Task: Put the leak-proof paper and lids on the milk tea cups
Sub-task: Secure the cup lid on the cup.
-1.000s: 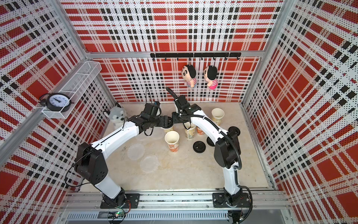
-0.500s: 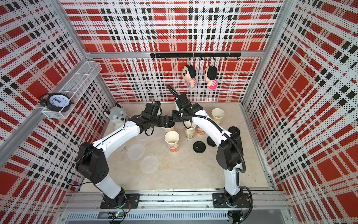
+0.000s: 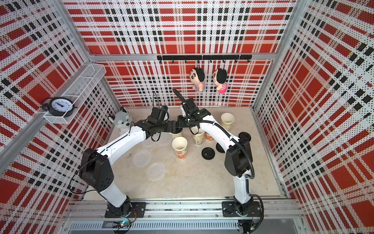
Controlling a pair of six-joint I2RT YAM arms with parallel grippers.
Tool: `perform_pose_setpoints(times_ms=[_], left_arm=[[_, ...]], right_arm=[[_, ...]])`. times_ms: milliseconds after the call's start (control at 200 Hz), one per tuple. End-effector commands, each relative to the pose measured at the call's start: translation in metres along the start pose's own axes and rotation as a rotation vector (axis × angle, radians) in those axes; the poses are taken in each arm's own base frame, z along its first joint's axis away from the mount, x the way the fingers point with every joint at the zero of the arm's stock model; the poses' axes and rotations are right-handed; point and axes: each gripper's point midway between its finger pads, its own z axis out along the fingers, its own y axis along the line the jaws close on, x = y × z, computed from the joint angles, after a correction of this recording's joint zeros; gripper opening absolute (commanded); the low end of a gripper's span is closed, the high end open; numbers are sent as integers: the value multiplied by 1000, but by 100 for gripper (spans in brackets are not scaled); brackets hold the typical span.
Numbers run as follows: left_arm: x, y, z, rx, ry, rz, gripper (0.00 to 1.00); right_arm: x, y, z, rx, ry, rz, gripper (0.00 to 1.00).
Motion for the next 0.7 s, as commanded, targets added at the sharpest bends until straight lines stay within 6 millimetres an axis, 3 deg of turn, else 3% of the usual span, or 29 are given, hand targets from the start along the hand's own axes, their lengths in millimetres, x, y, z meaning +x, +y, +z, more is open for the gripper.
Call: perform_pose_setpoints(times_ms=[0,250,426,536,696], left_arm=[[55,13,14,-51,208,59,84],[32,-2,3,-9,154,67,84],[6,-12,-25,15,68,46,82],[-1,-4,-42,-15,31,14,76],[6,11,-48,-45,28,-40,63]], right_arm=[[6,3,15,-16,25,7,46],[20,-9,23,16,51,21,45],[25,-14,24,26,60,27,45],[28,-15,26,26,68,26,45],[32,-17,27,31,79,24,45]])
